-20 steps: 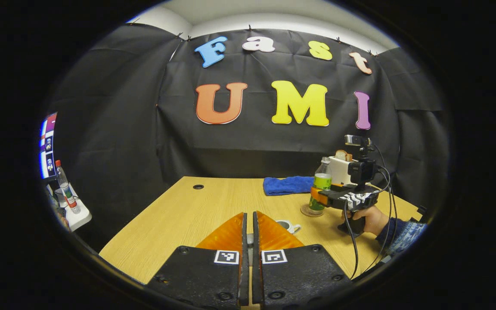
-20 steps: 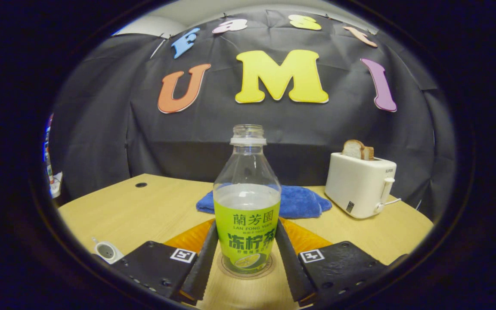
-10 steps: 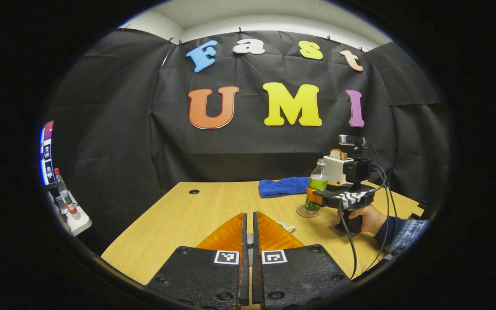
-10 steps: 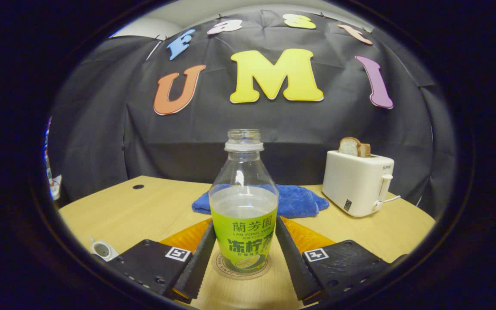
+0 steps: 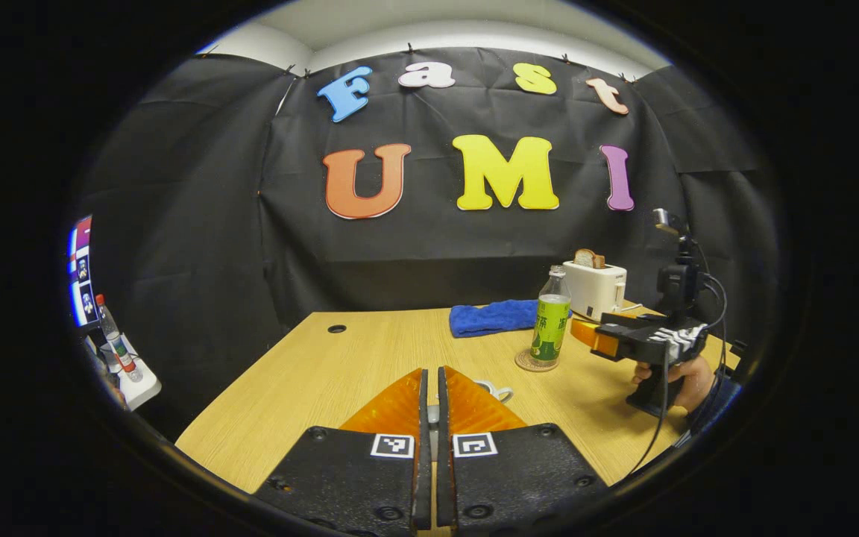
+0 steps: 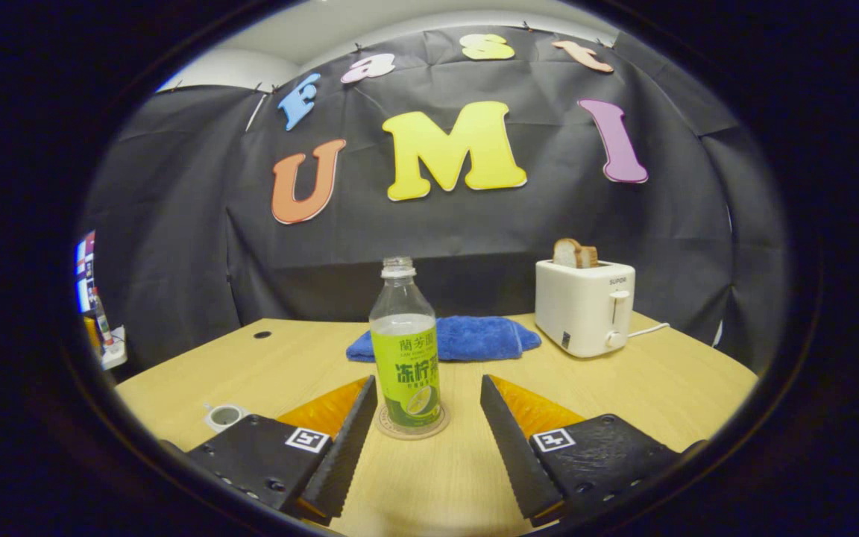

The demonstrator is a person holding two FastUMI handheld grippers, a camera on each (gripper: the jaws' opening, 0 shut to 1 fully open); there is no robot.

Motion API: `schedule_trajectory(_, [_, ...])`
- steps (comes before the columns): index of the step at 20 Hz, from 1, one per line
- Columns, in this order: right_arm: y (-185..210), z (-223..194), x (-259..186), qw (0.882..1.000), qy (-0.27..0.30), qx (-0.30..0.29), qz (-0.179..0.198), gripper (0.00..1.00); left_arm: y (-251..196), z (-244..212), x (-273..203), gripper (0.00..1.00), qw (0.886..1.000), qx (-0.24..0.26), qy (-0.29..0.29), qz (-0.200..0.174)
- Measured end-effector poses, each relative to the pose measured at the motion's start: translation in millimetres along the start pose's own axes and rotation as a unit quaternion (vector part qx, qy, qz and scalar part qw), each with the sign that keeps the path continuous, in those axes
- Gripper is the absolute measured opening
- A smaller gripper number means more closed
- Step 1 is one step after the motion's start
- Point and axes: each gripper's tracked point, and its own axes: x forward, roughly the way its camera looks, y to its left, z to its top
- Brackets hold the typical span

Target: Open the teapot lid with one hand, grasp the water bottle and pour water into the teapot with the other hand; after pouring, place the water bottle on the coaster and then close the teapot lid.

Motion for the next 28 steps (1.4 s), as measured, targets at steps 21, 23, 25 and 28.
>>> schedule_trajectory(21, [-85, 29, -127, 0.996, -0.076, -0.047, -0.008, 0.84, -68, 17, 100, 0.06, 0.997, -0.035, -0.026, -0.057])
schedule_trajectory(23, [-93, 31, -125, 0.996, -0.077, -0.037, -0.009, 0.84, -77, 10, 117, 0.06, 0.996, -0.049, -0.018, -0.070])
schedule_trajectory(25, [-102, 33, -126, 0.996, -0.079, -0.036, -0.014, 0.84, -75, 0, 131, 0.06, 0.997, -0.043, -0.008, -0.060])
schedule_trajectory(28, [-103, 34, -126, 0.996, -0.085, -0.039, -0.005, 0.84, -70, -24, 146, 0.06, 0.998, -0.043, 0.009, -0.048])
